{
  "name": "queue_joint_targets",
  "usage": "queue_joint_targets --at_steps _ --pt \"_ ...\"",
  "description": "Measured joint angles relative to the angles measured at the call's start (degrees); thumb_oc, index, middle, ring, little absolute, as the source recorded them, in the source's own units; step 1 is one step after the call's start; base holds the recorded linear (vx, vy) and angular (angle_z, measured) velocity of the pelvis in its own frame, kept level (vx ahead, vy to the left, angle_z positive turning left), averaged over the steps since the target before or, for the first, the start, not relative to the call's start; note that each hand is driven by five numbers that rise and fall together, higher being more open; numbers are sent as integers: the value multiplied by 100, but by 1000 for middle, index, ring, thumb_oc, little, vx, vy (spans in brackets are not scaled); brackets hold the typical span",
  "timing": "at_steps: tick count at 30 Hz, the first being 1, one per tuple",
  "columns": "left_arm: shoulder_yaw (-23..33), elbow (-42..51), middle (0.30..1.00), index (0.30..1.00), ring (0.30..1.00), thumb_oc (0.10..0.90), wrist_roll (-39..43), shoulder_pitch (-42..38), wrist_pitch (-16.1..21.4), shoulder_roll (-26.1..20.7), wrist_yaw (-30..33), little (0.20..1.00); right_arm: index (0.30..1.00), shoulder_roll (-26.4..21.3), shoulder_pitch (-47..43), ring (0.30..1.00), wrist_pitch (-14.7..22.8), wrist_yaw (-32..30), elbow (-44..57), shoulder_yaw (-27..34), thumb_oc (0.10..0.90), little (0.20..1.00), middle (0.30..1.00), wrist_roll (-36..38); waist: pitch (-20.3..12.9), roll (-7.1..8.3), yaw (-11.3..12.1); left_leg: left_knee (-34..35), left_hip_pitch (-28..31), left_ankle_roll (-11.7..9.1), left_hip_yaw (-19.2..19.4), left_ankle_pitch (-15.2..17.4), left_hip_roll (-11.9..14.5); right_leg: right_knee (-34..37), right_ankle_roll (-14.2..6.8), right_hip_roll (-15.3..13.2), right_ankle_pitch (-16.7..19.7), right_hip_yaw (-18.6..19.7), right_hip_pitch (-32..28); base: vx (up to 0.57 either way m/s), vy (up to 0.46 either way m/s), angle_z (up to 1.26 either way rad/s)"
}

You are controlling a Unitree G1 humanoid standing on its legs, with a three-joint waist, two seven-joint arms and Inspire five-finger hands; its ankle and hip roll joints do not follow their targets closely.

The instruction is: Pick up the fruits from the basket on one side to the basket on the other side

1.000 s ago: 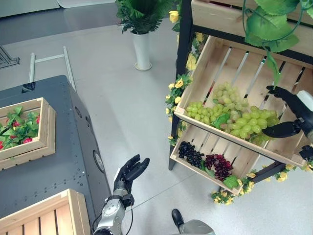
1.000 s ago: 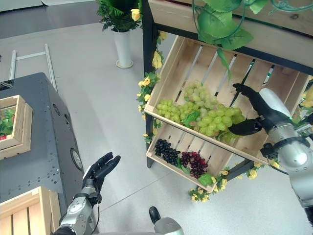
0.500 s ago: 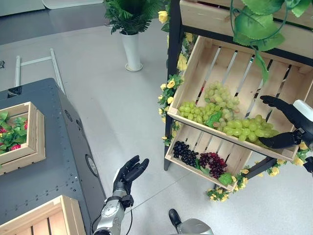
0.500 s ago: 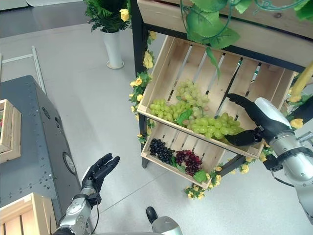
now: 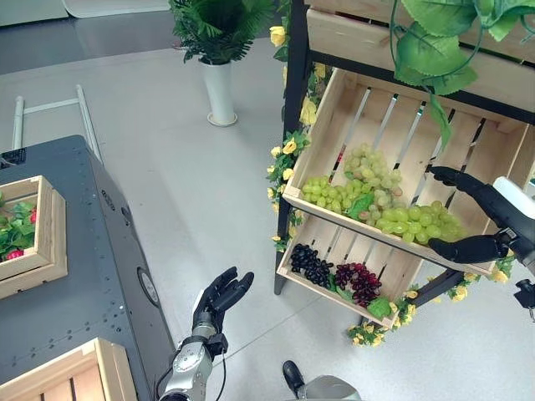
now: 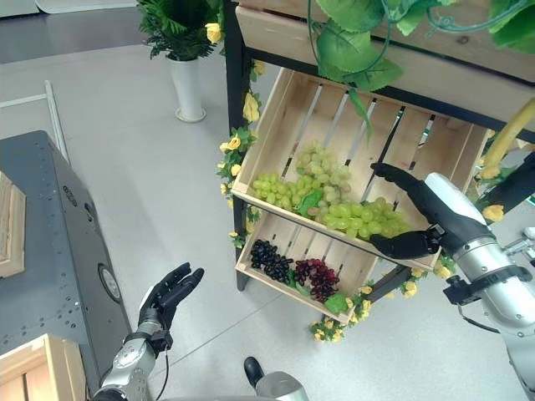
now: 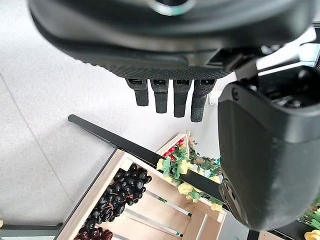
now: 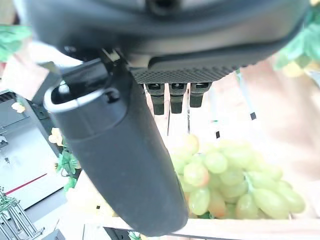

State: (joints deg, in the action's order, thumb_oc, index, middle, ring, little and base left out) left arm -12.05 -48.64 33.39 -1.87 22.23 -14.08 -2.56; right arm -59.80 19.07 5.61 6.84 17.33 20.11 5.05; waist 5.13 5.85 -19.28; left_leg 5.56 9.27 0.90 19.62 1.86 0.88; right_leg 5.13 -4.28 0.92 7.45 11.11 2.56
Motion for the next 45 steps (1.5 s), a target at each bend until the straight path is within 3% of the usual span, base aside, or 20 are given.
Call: queue_joint_targets --at_steps 4,17,22,27,35,42,45 --pt "0 -104 900 900 900 800 4 0 0 -3 7 900 900 0 2 900 38 16 3 0 800 900 900 86 -43 27 -49 0 8 1 74 9 1 0 -8 7 6 76 16 -9 9 -8" --pt "-8 -436 900 900 900 800 6 -14 0 27 5 900 900 29 -592 900 124 876 517 -34 800 900 900 2372 -151 -80 -4 -1 3 -4 99 1 3 -1 -23 9 22 71 28 -16 -13 -1" --pt "-9 -521 900 900 900 800 4 -17 0 28 6 900 900 269 -1152 900 8 1054 538 -274 800 900 900 3157 -157 -73 64 -1 2 -5 90 1 3 -1 -24 8 24 66 29 0 0 0" --pt "-11 -571 900 900 900 800 -3 -27 -16 20 46 900 900 943 -1543 900 -416 1210 580 -772 800 900 900 3815 -179 -41 207 -1 13 -10 68 -5 1 -1 -18 4 28 50 20 1 -2 1" --pt "-125 -708 900 900 900 800 -2 -20 -72 51 281 900 900 2108 -1583 900 -1088 1437 613 -2168 800 900 900 3860 -164 -99 326 -1 34 -6 -39 -24 1 0 11 -28 33 -78 -16 1 -9 7" --pt "-336 -884 900 900 900 800 -5 10 -73 182 427 900 900 2719 -1173 900 -1088 1432 -58 -2913 800 900 900 3681 -136 -207 525 -1 33 -9 -57 -29 3 2 -1 -46 9 -101 -21 -3 -4 0" --pt "-352 -886 900 900 900 800 -4 43 -72 225 466 900 900 2745 -1098 900 -1086 1432 -361 -3220 800 900 900 3542 -90 -279 551 -1 30 -8 -63 -32 2 2 -2 -52 9 -109 -22 -8 -13 0"
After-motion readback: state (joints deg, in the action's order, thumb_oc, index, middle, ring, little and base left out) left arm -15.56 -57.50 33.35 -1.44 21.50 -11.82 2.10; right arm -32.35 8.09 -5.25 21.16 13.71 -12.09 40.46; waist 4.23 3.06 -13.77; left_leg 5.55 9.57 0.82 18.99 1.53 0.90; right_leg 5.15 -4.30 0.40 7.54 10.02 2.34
